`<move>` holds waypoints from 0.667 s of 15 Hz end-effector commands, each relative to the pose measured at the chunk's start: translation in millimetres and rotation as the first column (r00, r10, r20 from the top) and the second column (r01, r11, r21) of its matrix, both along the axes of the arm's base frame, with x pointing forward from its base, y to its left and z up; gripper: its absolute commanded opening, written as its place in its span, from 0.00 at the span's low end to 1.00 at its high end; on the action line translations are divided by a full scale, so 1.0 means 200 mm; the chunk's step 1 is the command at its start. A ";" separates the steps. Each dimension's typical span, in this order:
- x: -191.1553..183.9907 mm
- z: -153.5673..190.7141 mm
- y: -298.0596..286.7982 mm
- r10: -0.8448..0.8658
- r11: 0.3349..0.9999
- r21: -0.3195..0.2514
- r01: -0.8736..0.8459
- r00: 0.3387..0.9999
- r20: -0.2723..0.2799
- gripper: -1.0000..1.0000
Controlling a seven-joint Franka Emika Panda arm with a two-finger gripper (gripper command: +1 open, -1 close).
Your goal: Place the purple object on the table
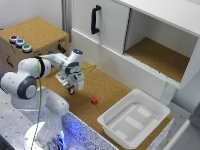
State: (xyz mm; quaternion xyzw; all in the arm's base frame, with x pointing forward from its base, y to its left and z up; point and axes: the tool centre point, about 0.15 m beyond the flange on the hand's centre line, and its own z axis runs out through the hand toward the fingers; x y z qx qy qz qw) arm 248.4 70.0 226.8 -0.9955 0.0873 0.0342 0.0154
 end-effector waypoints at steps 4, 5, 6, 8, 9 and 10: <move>0.44 0.03 -0.17 0.063 0.991 -0.113 -0.069 0.997 -0.049 0.00; 0.50 0.04 -0.20 0.082 0.989 -0.117 -0.087 0.996 -0.041 0.00; 0.56 0.03 -0.22 0.104 0.988 -0.107 -0.108 0.993 -0.047 0.00; 0.64 0.01 -0.24 0.142 0.986 -0.086 -0.146 0.988 -0.055 0.00; 0.68 -0.02 -0.24 0.167 0.982 -0.075 -0.171 0.984 -0.063 0.00; 0.71 -0.03 -0.25 0.178 0.981 -0.066 -0.182 0.982 -0.060 0.00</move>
